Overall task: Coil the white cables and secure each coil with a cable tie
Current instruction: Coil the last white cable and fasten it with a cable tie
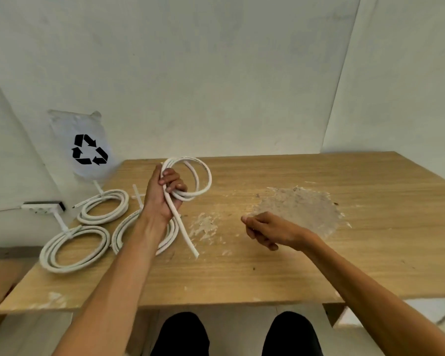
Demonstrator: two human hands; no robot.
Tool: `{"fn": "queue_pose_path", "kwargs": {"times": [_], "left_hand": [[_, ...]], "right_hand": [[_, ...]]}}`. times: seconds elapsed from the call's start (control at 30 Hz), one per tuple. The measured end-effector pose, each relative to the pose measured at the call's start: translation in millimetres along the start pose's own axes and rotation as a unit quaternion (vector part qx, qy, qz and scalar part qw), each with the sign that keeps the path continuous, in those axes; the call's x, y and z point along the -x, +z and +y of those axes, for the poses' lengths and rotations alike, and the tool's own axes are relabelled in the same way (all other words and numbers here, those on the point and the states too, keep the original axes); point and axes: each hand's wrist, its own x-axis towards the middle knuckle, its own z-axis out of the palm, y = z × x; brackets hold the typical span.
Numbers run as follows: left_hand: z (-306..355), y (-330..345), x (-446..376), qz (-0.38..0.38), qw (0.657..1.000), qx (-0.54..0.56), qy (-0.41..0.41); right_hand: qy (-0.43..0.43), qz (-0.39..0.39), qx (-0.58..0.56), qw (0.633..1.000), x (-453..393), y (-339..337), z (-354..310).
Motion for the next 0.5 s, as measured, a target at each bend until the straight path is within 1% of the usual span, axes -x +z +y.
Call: {"fn": "queue_pose_path", "kwargs": {"times": [0.07,0.13,0.2,0.23,0.27,0.3,0.33,0.37,0.4,0.43,0.5], "left_hand": [[2,7,2,0.012,0.999,-0.047,0.013],[-8,18,2,0.045,0.996,-0.052,0.048],[-22,30,1,0.100,0.986,-0.076,0.108],[-29,36,2,0.127,0.975,-0.104,0.147],[-35,42,3,0.153,0.959,-0.139,0.195],[-40,46,4,0.176,0.937,-0.173,0.247],[-45,51,6,0.195,0.914,-0.195,0.297],[-50,54,8,0.205,0.897,-0.202,0.335],[-55,57,10,0.204,0.887,-0.206,0.359],[-61,58,13,0.195,0.882,-0.215,0.370],[-77,59,18,0.171,0.878,-0.248,0.373]], "right_hand": [[0.018,-0.054,-0.026,0.998,9,-5,-16],[0.050,-0.077,-0.039,0.995,8,6,-34],[0.110,-0.115,-0.045,0.986,2,28,-44],[0.145,-0.122,-0.070,0.979,-2,39,-44],[0.179,-0.113,-0.132,0.968,-8,49,-40],[0.211,-0.096,-0.236,0.944,-12,56,-36],[0.233,-0.075,-0.362,0.900,-16,60,-29],[0.239,-0.051,-0.475,0.845,-21,62,-24],[0.235,-0.030,-0.555,0.797,-25,60,-20],[0.230,-0.008,-0.608,0.760,-33,58,-18],[0.217,0.027,-0.675,0.705,-45,54,-28]]}}
